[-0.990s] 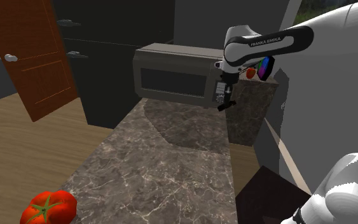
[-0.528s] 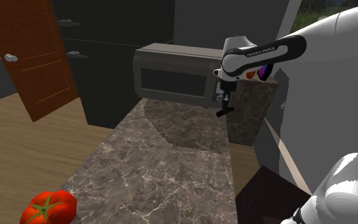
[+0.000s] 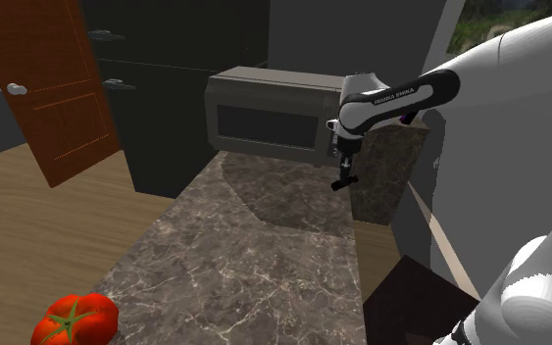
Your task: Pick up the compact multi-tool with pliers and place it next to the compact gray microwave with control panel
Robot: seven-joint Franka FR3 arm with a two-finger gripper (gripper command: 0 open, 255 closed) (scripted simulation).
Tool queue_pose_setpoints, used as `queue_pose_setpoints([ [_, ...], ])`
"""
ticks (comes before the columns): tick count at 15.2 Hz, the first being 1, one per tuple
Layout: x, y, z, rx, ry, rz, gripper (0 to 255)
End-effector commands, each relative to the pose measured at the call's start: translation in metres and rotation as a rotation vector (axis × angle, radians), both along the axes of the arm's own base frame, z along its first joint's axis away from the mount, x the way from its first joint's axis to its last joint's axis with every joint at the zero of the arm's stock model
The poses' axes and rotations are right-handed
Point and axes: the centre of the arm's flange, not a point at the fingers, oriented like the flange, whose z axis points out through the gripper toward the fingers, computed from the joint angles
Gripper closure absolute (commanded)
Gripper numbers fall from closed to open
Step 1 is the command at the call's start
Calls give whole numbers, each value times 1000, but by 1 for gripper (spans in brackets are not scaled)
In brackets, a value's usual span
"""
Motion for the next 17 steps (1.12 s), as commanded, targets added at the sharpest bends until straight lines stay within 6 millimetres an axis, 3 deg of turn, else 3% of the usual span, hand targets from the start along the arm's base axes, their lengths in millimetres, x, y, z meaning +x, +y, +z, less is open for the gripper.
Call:
queue_pose_setpoints([
  [1,0,0,-11,0,0,0,255],
  [11,0,0,-64,0,0,0,255],
  [17,0,0,-64,0,0,0,255],
])
